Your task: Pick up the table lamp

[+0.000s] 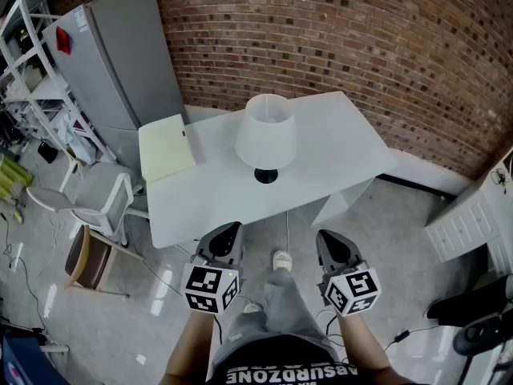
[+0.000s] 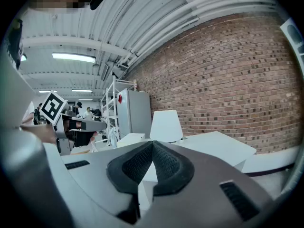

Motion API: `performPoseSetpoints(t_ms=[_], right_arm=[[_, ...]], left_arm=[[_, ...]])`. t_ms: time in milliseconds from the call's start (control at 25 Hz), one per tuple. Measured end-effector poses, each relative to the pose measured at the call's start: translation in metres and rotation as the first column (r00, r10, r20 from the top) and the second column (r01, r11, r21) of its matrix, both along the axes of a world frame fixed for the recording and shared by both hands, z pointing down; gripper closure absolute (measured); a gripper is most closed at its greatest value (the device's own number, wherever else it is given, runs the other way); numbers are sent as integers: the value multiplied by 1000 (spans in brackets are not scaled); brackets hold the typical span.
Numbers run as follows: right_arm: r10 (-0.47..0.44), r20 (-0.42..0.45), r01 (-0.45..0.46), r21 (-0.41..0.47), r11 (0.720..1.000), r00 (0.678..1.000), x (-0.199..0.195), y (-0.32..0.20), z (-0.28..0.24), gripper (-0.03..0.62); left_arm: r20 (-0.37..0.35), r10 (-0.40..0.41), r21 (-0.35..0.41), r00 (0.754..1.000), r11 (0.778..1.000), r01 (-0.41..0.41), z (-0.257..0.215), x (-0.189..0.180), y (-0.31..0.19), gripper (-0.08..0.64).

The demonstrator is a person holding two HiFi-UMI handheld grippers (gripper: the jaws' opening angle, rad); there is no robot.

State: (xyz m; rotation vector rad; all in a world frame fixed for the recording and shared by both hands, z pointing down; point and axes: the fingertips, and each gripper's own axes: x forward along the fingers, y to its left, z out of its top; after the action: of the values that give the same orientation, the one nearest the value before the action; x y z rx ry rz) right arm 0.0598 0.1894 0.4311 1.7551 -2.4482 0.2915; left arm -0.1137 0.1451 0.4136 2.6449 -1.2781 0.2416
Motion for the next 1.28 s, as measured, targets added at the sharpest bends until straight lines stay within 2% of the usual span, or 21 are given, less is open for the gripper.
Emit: performPoseSetpoints(t_ms=[200, 600, 840, 960, 1000, 1080, 1160, 1280], right_arm=[[-10, -1, 10, -8, 1000, 1000, 3, -10, 1, 595], [-49, -1, 49, -23, 999, 999, 3, -41, 4, 595], [-55, 24, 56, -21, 998, 998, 9, -64, 3, 594], [-62, 42, 63, -20, 998, 997, 11, -75, 1, 583], [-64, 46, 65, -19, 998, 997, 12, -79, 0, 556], [-66, 47, 67, -19, 998, 997, 14, -87, 0, 506], [-67, 47, 68, -17, 998, 997, 16, -96, 0, 489], [-69, 62, 70, -15, 997, 996, 20, -109, -1, 467]], left_arm=[[7, 18, -5, 1000, 1000, -18, 2, 11, -6, 555], [-54, 18, -18, 998, 1000, -19, -2, 15, -36, 555], [-49, 41, -34, 998, 998, -43, 4, 26, -54, 554], [-96, 45, -43, 994, 998, -50, 0, 29, -65, 552], [-121, 47, -47, 992, 997, -53, -2, 29, -69, 546], [-154, 49, -54, 987, 997, -58, -4, 30, -78, 490], [-155, 47, -57, 987, 997, -56, -4, 30, -87, 446], [-138, 50, -66, 989, 996, -59, -2, 32, -100, 417]])
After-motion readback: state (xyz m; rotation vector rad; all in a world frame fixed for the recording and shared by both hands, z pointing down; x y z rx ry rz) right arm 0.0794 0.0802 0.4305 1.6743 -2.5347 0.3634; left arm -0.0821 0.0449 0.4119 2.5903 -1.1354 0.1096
